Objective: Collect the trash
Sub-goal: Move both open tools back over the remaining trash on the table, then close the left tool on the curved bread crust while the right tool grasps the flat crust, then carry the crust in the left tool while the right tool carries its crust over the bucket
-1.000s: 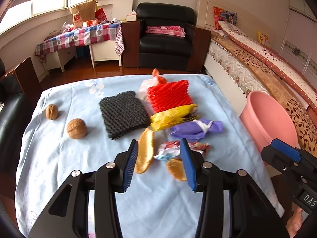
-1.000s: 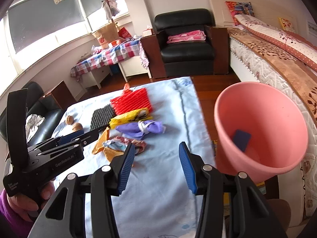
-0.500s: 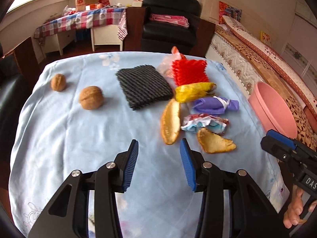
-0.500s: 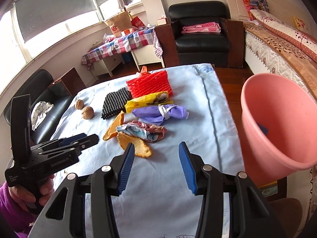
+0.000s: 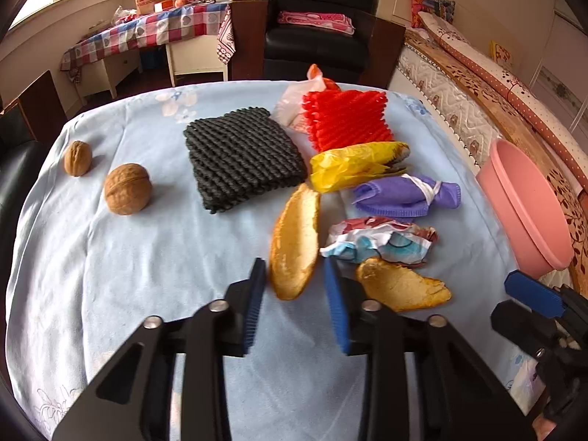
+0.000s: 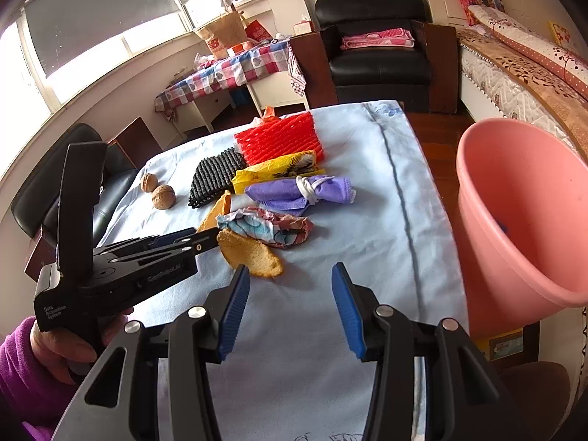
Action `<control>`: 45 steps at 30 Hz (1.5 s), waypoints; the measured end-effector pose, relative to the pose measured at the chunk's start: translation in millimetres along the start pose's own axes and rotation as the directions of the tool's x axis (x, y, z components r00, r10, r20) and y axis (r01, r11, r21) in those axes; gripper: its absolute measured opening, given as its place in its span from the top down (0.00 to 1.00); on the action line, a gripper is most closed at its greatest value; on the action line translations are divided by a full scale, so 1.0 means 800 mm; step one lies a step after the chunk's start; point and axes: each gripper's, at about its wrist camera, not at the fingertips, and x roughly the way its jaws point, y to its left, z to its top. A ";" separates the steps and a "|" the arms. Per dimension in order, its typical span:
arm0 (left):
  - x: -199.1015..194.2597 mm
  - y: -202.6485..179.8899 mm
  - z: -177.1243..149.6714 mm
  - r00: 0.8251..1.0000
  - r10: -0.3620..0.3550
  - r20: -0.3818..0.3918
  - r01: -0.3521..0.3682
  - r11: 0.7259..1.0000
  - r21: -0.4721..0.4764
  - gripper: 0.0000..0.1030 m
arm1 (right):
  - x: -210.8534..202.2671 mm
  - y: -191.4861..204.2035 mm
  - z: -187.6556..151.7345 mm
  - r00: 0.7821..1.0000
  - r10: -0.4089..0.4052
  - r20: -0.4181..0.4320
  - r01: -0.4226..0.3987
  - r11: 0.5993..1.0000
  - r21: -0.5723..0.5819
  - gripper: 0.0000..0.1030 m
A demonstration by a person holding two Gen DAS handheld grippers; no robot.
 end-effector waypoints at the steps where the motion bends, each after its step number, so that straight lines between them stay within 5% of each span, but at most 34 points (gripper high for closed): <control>1: 0.001 -0.001 0.000 1.000 -0.002 0.000 0.002 1.000 0.001 0.77 | 0.002 0.001 0.000 1.000 0.002 -0.005 -0.002 1.000 -0.001 0.55; 16: -0.014 0.012 -0.008 0.999 -0.037 0.018 0.037 0.999 -0.002 0.85 | 0.037 0.017 0.008 0.996 0.049 -0.079 -0.050 0.999 -0.007 0.55; 23: -0.021 0.016 -0.011 0.999 -0.046 0.017 0.046 0.999 -0.015 0.85 | 0.060 0.022 0.015 0.994 0.004 -0.106 -0.005 1.000 -0.016 0.56; 31: -0.028 0.020 -0.016 0.999 -0.041 0.018 0.042 0.999 -0.021 0.85 | 0.073 0.026 0.012 0.991 -0.005 -0.136 0.001 1.000 -0.026 0.93; 39: -0.052 0.017 -0.010 0.997 -0.054 0.059 0.055 0.998 -0.020 0.85 | 0.026 0.029 0.016 0.999 0.030 -0.044 -0.032 0.999 -0.037 0.95; 45: -0.082 -0.001 0.008 0.988 -0.058 0.144 0.059 0.998 0.000 0.85 | -0.035 0.034 0.035 0.994 0.022 0.107 -0.017 0.999 -0.051 0.95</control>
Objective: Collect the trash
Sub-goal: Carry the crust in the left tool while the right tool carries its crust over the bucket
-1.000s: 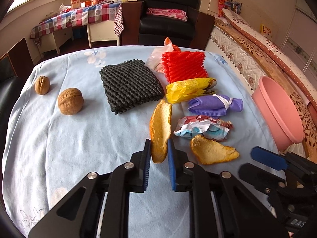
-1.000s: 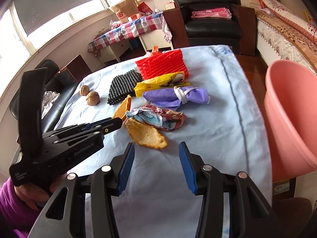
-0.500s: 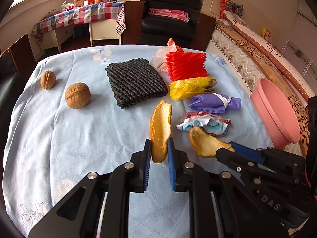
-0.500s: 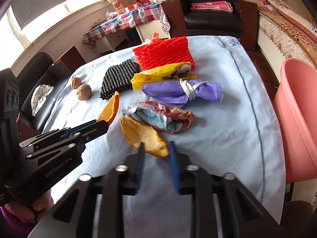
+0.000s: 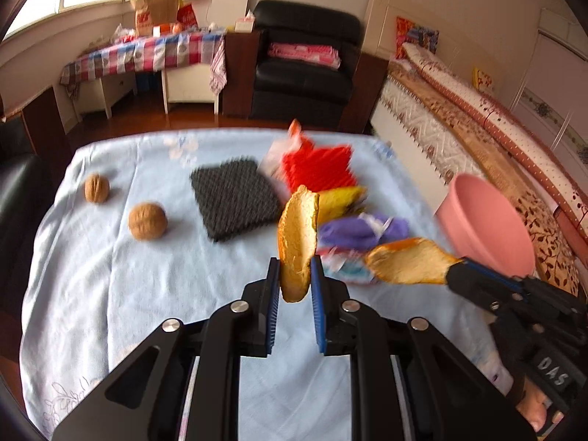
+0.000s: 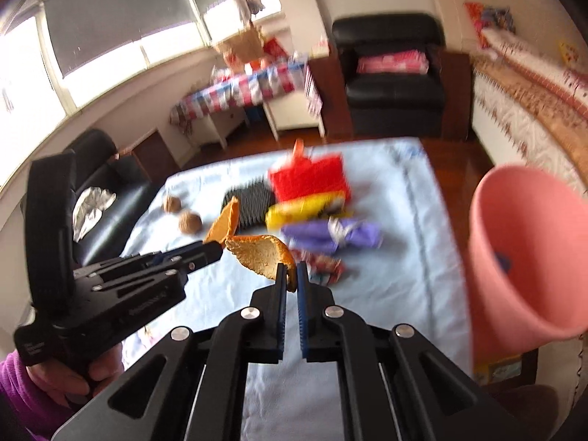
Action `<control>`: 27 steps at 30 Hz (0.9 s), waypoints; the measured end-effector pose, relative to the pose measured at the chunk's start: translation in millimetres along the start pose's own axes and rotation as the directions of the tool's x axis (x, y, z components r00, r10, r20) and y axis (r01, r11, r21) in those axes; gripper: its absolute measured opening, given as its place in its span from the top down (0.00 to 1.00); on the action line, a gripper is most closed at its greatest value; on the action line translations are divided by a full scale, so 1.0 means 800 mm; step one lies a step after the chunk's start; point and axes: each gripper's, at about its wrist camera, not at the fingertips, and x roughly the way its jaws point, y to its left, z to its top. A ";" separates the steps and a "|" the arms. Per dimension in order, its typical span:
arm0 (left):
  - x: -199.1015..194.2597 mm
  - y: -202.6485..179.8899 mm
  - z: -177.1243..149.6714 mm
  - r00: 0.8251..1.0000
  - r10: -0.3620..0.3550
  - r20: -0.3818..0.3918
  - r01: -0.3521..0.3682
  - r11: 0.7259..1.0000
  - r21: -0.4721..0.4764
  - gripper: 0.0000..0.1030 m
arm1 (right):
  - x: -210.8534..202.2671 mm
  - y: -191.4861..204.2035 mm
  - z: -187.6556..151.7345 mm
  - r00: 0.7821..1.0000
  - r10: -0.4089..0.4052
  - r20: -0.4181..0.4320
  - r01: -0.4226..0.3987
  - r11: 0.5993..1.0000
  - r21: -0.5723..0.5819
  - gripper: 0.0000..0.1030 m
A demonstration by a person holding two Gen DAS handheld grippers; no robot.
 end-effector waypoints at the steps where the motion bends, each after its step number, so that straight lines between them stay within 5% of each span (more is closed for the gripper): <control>1: -0.004 -0.005 0.004 1.000 0.002 0.018 -0.002 1.000 0.006 0.85 | -0.009 -0.001 0.005 1.000 -0.009 0.025 0.009 1.000 -0.001 0.95; 9: -0.032 -0.057 0.037 0.990 -0.020 0.137 0.008 0.996 0.083 0.85 | -0.071 -0.033 0.025 0.982 -0.089 0.164 0.080 0.995 0.063 0.95; 27: -0.026 -0.178 0.061 0.973 -0.161 0.166 0.119 0.964 0.239 0.85 | -0.156 -0.129 0.023 0.930 -0.258 0.262 0.200 0.953 0.227 0.95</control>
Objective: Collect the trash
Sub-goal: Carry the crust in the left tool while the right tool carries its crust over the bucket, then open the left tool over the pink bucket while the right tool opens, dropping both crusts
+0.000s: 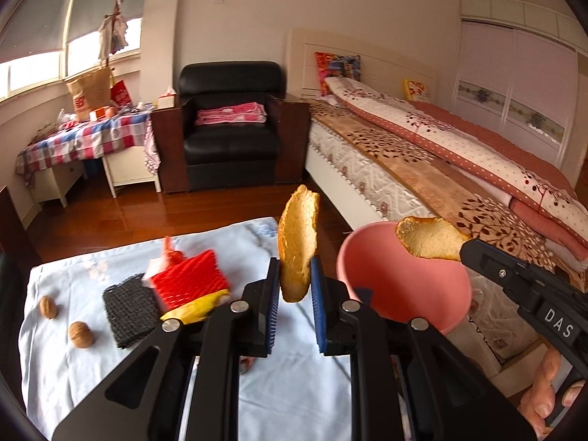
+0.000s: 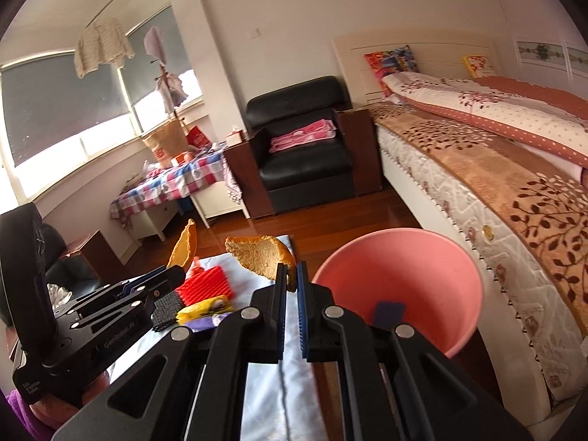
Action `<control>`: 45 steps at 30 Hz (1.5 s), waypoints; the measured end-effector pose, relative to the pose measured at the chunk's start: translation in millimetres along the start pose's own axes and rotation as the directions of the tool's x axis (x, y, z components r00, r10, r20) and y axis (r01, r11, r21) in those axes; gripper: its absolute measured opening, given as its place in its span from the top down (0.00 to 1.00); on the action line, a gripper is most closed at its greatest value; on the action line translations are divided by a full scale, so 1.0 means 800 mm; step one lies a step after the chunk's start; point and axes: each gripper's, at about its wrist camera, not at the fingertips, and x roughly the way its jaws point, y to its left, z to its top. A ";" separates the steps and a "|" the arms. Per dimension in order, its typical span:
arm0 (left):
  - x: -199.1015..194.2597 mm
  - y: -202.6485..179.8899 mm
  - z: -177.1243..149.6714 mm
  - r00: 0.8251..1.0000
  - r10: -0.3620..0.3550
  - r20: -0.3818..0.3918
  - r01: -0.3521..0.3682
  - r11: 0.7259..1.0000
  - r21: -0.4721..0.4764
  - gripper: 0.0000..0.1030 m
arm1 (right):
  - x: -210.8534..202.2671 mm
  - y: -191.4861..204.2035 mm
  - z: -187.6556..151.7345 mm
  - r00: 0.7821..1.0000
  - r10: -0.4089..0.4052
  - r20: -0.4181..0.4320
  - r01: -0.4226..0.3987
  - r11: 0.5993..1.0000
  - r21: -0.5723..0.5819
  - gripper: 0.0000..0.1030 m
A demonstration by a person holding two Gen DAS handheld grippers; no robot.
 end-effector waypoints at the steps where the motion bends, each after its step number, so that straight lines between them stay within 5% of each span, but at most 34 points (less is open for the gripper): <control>1: 0.003 -0.004 0.001 1.000 -0.005 0.000 0.005 1.000 0.006 0.85 | -0.001 -0.005 0.001 1.000 -0.007 0.002 0.007 1.000 0.005 0.95; 25: 0.096 -0.113 -0.001 0.991 -0.108 -0.077 0.117 0.986 0.115 0.85 | 0.009 -0.112 -0.003 0.990 -0.140 -0.022 0.142 0.983 0.118 0.95; 45: 0.163 -0.143 -0.026 0.970 -0.151 -0.191 0.179 0.975 0.135 0.85 | 0.053 -0.153 -0.025 0.975 -0.188 -0.116 0.204 0.967 0.151 0.95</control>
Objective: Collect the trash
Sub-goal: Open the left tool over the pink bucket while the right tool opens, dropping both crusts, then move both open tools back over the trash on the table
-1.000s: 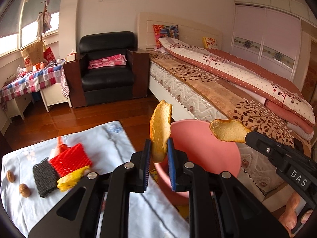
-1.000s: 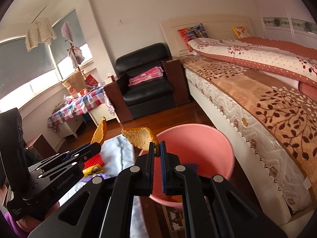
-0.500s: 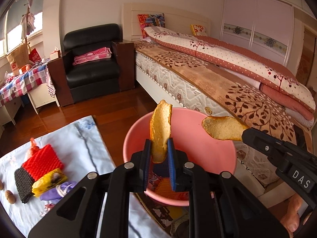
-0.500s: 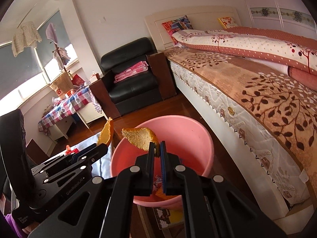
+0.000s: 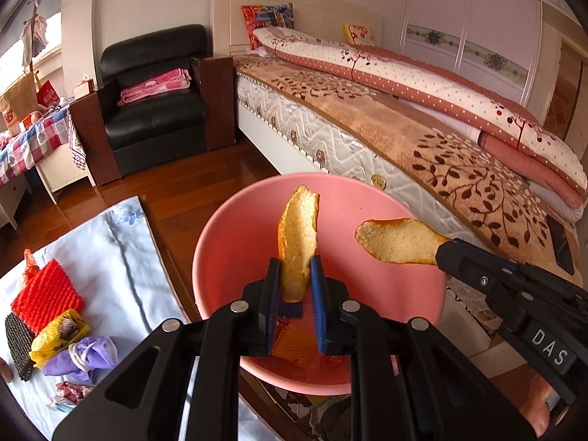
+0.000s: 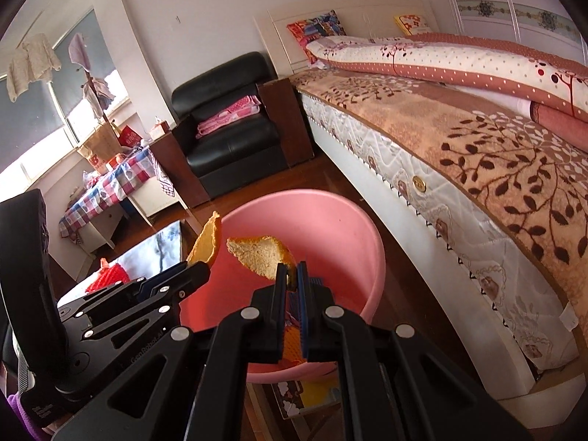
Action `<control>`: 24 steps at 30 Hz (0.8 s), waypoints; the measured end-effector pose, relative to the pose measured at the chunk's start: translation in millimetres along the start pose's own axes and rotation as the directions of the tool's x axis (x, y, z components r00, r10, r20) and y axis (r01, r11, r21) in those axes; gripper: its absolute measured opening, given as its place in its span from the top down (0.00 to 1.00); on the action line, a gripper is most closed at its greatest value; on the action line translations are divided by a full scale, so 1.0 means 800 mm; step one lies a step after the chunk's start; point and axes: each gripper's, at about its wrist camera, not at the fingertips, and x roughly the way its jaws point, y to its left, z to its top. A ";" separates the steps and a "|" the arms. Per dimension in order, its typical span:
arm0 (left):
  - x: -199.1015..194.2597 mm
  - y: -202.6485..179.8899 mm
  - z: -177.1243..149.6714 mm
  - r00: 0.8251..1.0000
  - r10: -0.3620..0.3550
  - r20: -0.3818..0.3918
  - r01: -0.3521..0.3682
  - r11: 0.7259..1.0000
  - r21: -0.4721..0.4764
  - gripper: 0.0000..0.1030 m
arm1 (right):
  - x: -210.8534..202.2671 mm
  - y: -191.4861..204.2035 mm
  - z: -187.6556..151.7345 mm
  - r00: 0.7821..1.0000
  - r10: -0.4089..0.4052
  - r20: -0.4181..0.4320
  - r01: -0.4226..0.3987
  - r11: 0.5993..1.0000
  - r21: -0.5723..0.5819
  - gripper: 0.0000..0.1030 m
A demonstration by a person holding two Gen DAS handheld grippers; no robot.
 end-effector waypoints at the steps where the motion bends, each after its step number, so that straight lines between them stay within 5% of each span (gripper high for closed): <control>1: 0.002 0.000 0.000 1.000 -0.001 -0.006 0.001 1.000 0.000 0.85 | 0.002 -0.001 -0.001 1.000 -0.001 -0.005 0.001 1.000 0.002 0.95; 10: 0.012 0.000 -0.004 0.999 -0.016 -0.028 0.016 1.000 -0.004 0.82 | 0.010 -0.002 -0.006 1.000 -0.013 -0.021 0.013 1.000 0.012 0.93; 15: 0.010 -0.001 -0.005 0.999 -0.029 -0.027 0.029 0.999 -0.018 0.59 | 0.013 -0.005 -0.007 0.999 -0.013 -0.031 0.013 1.000 0.018 0.87; 24: 0.000 0.003 -0.005 0.999 -0.030 -0.022 0.029 0.999 -0.038 0.57 | 0.011 -0.006 -0.010 0.999 -0.008 -0.039 0.009 1.000 0.018 0.85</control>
